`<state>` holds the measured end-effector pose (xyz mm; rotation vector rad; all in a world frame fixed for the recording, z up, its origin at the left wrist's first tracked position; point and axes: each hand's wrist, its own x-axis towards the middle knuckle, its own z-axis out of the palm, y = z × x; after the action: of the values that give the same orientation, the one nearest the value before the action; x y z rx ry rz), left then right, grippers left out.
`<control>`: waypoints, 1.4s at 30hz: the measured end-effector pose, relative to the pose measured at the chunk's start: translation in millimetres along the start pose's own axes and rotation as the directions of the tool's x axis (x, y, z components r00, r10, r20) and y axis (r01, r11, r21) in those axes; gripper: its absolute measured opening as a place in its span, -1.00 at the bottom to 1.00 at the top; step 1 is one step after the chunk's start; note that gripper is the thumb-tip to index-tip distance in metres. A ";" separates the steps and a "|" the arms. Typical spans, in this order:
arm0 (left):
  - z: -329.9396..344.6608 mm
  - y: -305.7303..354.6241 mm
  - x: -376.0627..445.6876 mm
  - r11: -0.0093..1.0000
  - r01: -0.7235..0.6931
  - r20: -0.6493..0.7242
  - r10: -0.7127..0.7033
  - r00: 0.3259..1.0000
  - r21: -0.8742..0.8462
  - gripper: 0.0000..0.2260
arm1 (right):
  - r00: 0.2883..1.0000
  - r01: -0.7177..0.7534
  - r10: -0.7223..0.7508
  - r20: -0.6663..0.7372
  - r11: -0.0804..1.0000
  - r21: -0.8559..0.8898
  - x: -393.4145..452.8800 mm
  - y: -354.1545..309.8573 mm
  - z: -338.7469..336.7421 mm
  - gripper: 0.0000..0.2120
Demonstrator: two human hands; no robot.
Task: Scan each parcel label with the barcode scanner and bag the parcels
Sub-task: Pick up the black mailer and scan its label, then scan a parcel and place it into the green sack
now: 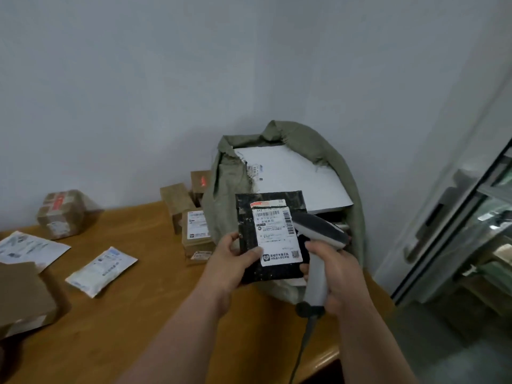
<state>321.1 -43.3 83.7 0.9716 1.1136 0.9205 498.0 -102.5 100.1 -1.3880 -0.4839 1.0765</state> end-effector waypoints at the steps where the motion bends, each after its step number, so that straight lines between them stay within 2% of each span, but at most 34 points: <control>1: 6.8 -0.3 4.6 0.998 0.015 0.031 -0.017 0.999 0.058 -0.50 | 0.999 -0.021 0.022 -0.033 0.999 0.030 4.6 -1.3 -5.1 -0.86; 4: 23.2 2.9 21.3 0.997 0.037 0.060 -0.041 0.997 0.061 -0.43 | 0.992 -0.083 0.092 -0.084 0.991 0.109 15.3 -6.8 -16.7 -0.82; 7: 39.6 12.9 38.7 0.997 0.019 0.077 -0.025 0.997 0.071 -0.65 | 0.989 -0.125 0.133 -0.068 0.985 0.115 25.3 -21.7 -23.9 -0.78; 12: 56.9 24.1 71.1 0.992 0.109 0.151 -0.117 0.982 0.063 -0.88 | 0.994 -0.108 0.108 0.005 0.989 0.096 37.7 -50.8 -30.5 -0.73; 15: 56.8 21.3 86.5 0.985 0.118 0.220 -0.143 0.965 0.122 -0.82 | 0.997 -0.072 0.073 -0.005 0.992 0.106 43.7 -53.8 -30.3 -0.76; 18: 57.2 23.6 93.4 0.963 0.063 0.308 -0.145 0.940 0.261 -0.71 | 0.998 -0.045 0.050 -0.046 0.993 0.109 50.5 -56.9 -29.7 -0.77; 20: 58.1 27.5 98.5 0.919 0.008 0.362 -0.163 0.918 0.394 -0.45 | 0.997 -0.044 0.049 -0.052 0.994 0.102 57.4 -61.8 -28.8 -0.75; 21: 59.2 29.3 101.6 0.896 -0.023 0.374 -0.162 0.913 0.444 -0.38 | 0.998 -0.041 0.046 -0.050 0.994 0.099 61.3 -64.5 -28.6 -0.74; 22: 60.8 30.6 105.2 0.864 -0.069 0.375 -0.143 0.916 0.498 -0.39 | 0.998 -0.037 0.041 -0.043 0.994 0.098 66.2 -67.1 -28.4 -0.74; 25: 65.5 29.9 117.7 0.741 -0.209 0.312 0.000 0.950 0.638 -0.60 | 0.999 -0.026 0.027 -0.018 0.996 0.081 85.0 -72.8 -23.6 -0.76; 27: 69.1 22.8 128.9 0.593 -0.262 0.224 0.139 0.965 0.762 -0.67 | 1.000 -0.019 0.020 -0.014 0.998 0.059 100.4 -71.0 -18.8 -0.81; 29: 74.0 15.2 134.1 0.421 -0.264 0.159 0.268 0.950 0.868 -0.66 | 1.000 -0.021 0.021 0.015 1.000 0.007 116.3 -65.0 -14.9 -0.82; 30: 77.4 12.0 135.6 0.392 -0.269 0.151 0.306 0.940 0.880 -0.63 | 0.999 -0.024 0.025 0.043 1.000 -0.020 124.2 -61.4 -13.4 -0.82; 32: 83.9 9.0 139.4 0.393 -0.284 0.160 0.320 0.934 0.875 -0.54 | 0.994 -0.022 0.028 0.103 0.998 -0.059 138.7 -53.9 -11.2 -0.82; 35: 93.7 6.8 146.0 0.380 -0.265 0.176 0.252 0.952 0.886 -0.43 | 0.987 -0.016 0.031 0.159 0.995 -0.094 158.6 -45.1 -7.4 -0.84; 38: 102.2 2.6 150.9 0.298 -0.232 0.172 0.215 0.961 0.926 -0.53 | 0.969 -0.069 0.093 0.230 0.991 -0.110 172.7 -38.1 -4.3 -0.86; 42: 105.0 -7.1 158.3 0.149 -0.083 0.040 0.270 0.962 0.985 -0.70 | 0.927 -0.141 0.200 0.317 0.969 -0.201 178.8 -24.8 -4.9 -0.85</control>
<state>455.0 86.8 48.3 2.2181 1.8172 0.2834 595.0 46.3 67.9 -1.4246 -0.7297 1.4547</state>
